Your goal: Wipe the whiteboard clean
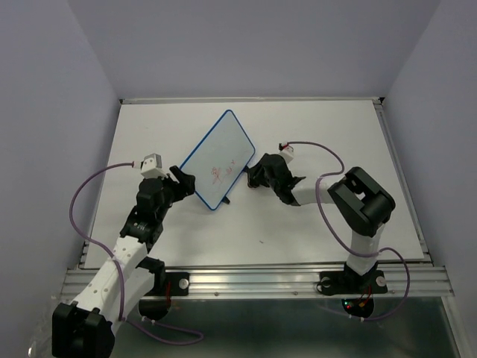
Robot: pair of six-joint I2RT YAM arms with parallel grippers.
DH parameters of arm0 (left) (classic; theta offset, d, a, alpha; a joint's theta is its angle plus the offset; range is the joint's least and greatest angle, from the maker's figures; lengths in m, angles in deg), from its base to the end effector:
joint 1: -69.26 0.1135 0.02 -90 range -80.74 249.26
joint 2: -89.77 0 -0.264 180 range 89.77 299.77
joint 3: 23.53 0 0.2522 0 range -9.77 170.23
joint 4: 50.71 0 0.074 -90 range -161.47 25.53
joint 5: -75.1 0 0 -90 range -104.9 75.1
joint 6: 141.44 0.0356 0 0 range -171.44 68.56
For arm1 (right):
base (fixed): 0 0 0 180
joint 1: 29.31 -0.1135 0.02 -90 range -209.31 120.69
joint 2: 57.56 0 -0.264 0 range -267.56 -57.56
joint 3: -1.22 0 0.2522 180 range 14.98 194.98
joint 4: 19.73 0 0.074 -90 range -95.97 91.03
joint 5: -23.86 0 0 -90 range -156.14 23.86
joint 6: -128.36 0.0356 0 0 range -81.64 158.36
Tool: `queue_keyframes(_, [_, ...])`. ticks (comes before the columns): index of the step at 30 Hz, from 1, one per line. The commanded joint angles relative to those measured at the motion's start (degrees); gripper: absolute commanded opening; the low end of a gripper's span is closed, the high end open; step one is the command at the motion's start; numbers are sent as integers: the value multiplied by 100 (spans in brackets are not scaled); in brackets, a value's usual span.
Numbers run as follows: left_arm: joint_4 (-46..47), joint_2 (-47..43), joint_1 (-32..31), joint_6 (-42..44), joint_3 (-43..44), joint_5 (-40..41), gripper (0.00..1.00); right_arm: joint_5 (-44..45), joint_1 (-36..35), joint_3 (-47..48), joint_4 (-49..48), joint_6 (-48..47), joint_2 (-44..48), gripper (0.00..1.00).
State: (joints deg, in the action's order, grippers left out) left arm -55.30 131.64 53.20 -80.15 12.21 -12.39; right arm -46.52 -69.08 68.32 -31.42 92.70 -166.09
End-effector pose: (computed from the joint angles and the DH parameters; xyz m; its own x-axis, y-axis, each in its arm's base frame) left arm 0.1752 -0.0488 0.2424 -0.2697 -0.4218 -0.8657 0.1203 0.8772 -0.4648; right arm 0.3046 0.2380 0.1436 -0.5298 0.5548 -0.6415 0.0892 0.7886 0.6084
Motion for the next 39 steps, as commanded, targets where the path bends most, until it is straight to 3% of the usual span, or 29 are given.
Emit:
queue_keyframes(1, [-3, -126, -29, -108, 96, 111, 79, -45, -31, -35, 357, -450, 551, 1])
queue_keyframes(10, [68, -477, -126, -302, 123, -224, 83, -661, -31, 405, -126, -583, 1133, 1])
queue_keyframes(20, [-722, -908, -135, -601, 799, -312, 96, 33, -92, 2047, -601, -1102, 87, 1])
queue_keyframes(24, [-1065, -987, -135, -583, 1211, 144, 99, 156, -92, 2794, -523, -988, -360, 1])
queue_keyframes(32, [-1216, -452, -135, -548, 1669, 663, 99, 95, -92, 3252, -259, -513, -906, 1])
queue_keyframes(39, [-1268, 304, -144, -390, 2065, 611, 99, 472, -92, 2807, -136, -285, -1030, 1])
